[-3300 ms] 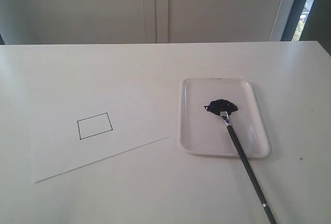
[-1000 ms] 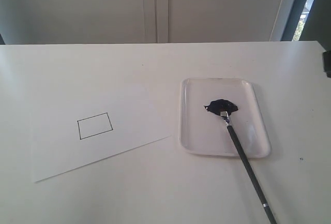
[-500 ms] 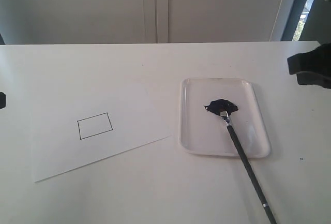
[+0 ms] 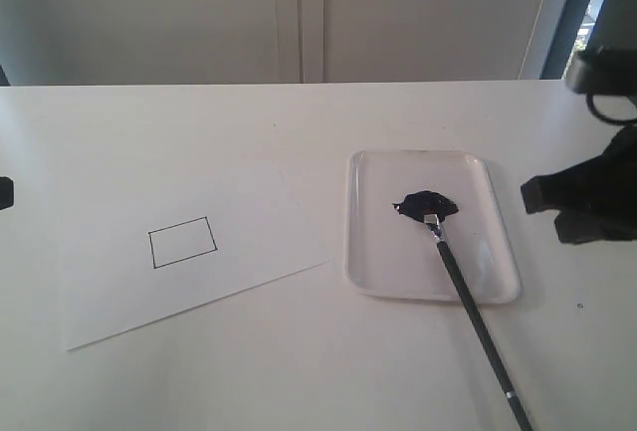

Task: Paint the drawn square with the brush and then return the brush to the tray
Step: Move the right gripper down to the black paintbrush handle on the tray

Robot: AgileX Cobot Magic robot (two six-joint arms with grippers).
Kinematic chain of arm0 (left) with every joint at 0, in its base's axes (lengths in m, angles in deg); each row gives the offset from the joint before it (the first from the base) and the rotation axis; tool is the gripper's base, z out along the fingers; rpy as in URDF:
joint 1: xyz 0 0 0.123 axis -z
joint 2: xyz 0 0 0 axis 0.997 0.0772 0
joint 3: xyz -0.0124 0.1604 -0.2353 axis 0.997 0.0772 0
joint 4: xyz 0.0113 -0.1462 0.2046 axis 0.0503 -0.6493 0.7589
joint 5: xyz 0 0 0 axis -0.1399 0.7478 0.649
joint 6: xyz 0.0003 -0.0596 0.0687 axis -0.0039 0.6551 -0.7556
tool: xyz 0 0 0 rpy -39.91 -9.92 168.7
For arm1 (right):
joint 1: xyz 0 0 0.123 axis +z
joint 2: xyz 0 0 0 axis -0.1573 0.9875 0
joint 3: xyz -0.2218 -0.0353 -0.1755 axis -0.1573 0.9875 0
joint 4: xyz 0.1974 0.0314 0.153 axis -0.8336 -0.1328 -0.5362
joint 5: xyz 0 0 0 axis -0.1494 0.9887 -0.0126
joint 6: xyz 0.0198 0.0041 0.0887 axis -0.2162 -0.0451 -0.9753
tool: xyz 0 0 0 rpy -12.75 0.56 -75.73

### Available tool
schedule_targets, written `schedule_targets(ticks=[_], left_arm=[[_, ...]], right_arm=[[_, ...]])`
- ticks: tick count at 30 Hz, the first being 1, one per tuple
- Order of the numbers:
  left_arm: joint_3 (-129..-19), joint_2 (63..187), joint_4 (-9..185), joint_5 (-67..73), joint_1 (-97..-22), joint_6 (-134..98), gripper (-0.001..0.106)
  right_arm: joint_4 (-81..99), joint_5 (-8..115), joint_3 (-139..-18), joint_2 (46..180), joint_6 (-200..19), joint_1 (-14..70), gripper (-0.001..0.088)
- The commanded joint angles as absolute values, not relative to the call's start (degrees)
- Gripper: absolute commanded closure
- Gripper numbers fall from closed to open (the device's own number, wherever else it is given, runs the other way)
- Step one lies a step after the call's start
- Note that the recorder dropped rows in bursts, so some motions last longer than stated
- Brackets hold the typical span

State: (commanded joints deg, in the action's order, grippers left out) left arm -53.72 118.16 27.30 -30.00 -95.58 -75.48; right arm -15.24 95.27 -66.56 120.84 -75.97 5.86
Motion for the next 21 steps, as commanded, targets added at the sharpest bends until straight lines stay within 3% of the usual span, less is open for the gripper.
schedule_targets(ticks=[4, 8, 10, 14, 21], left_arm=[[-53.7, 118.2, 27.3, -30.0, -95.6, -75.5, 0.105], [-53.7, 118.2, 27.3, -30.0, -95.6, -75.5, 0.105], [-53.7, 118.2, 27.3, -30.0, -95.6, -75.5, 0.105], [-53.7, 118.2, 27.3, -30.1, -95.6, -75.5, 0.105], [-53.7, 118.2, 27.3, -30.1, -95.6, -75.5, 0.105]], right_arm=[[-20.3, 95.9, -65.1, 124.5, -70.9, 5.9, 0.0658], [-23.3, 94.9, -64.9, 127.5, -67.0, 5.9, 0.0409], [-25.1, 93.6, -64.9, 128.2, -66.2, 5.9, 0.0337], [-26.7, 89.9, -64.9, 129.6, -66.1, 5.9, 0.0333], [-27.2, 91.7, -64.6, 135.2, -66.6, 6.3, 0.0423]])
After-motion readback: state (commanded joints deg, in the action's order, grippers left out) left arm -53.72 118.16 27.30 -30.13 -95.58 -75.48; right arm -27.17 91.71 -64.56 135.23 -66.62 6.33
